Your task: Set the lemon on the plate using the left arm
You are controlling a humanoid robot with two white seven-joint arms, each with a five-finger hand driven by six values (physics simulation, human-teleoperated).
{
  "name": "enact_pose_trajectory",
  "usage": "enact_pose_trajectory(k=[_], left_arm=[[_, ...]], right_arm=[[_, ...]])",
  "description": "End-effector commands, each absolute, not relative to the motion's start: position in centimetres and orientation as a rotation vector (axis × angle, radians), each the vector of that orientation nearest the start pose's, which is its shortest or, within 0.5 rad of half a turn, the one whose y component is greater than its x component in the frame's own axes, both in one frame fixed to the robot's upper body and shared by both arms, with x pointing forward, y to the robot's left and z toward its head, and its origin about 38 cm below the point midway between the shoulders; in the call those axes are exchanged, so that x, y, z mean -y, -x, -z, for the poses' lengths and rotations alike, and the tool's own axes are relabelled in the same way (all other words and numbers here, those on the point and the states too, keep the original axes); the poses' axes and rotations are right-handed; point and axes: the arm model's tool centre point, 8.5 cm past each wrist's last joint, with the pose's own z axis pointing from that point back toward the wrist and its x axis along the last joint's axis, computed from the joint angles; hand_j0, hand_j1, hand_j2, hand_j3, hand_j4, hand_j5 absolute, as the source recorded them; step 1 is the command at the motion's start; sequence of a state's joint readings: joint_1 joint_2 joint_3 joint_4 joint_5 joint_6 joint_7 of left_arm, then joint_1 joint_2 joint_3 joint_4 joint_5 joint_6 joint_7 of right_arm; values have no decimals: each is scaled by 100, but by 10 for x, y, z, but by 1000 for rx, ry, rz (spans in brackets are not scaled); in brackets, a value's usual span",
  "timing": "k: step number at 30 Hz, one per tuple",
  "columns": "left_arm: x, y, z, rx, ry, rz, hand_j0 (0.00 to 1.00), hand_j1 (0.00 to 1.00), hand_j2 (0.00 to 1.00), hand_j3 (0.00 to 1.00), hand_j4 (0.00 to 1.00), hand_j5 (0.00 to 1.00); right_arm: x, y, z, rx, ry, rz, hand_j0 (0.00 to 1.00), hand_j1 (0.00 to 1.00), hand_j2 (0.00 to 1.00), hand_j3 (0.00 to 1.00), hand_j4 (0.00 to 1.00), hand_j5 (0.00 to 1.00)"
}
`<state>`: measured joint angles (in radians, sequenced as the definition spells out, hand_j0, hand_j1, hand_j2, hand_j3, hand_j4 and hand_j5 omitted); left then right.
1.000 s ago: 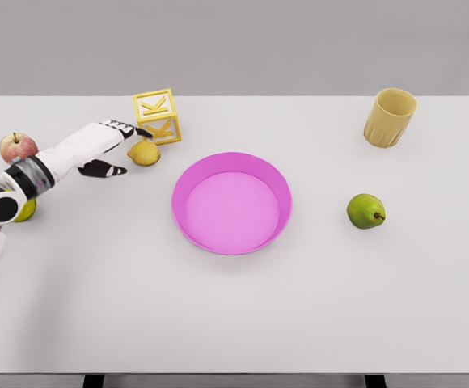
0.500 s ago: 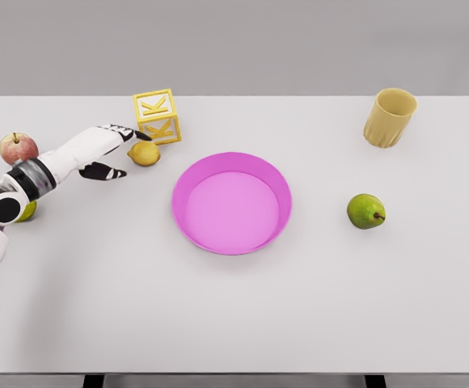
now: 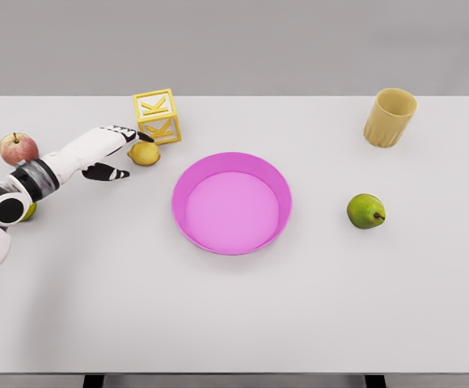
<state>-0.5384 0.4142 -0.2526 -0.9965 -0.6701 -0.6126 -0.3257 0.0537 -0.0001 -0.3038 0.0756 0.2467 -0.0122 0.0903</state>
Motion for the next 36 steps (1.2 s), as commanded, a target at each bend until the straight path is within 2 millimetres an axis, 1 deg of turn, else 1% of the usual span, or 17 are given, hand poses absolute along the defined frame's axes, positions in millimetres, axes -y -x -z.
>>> enact_pose_trajectory(k=[1, 22, 23, 24, 27, 36], left_arm=[[-308, -483, -120, 1511, -465, 1540, 79, 79, 79, 79, 79, 79], [-309, -482, -116, 1503, -459, 1533, 79, 79, 79, 79, 79, 79], [-307, -483, -115, 1506, -454, 1531, 78, 78, 78, 78, 78, 78], [-306, -483, -115, 1505, -454, 1534, 74, 74, 74, 74, 74, 74], [-306, -483, -115, 1506, -454, 1533, 70, 70, 70, 70, 70, 70], [-306, -482, -115, 1506, -453, 1533, 69, 69, 69, 69, 69, 69]], right_arm=[[256, 58, 258, -110, -22, 67, 100, 100, 100, 100, 100, 100], [256, 59, 258, -111, -22, 68, 100, 100, 100, 100, 100, 100], [256, 58, 258, -108, -22, 67, 100, 100, 100, 100, 100, 100], [256, 58, 258, -110, -22, 67, 100, 100, 100, 100, 100, 100], [256, 58, 258, -110, -22, 67, 100, 100, 100, 100, 100, 100], [256, 58, 258, -110, -22, 67, 100, 100, 100, 100, 100, 100]])
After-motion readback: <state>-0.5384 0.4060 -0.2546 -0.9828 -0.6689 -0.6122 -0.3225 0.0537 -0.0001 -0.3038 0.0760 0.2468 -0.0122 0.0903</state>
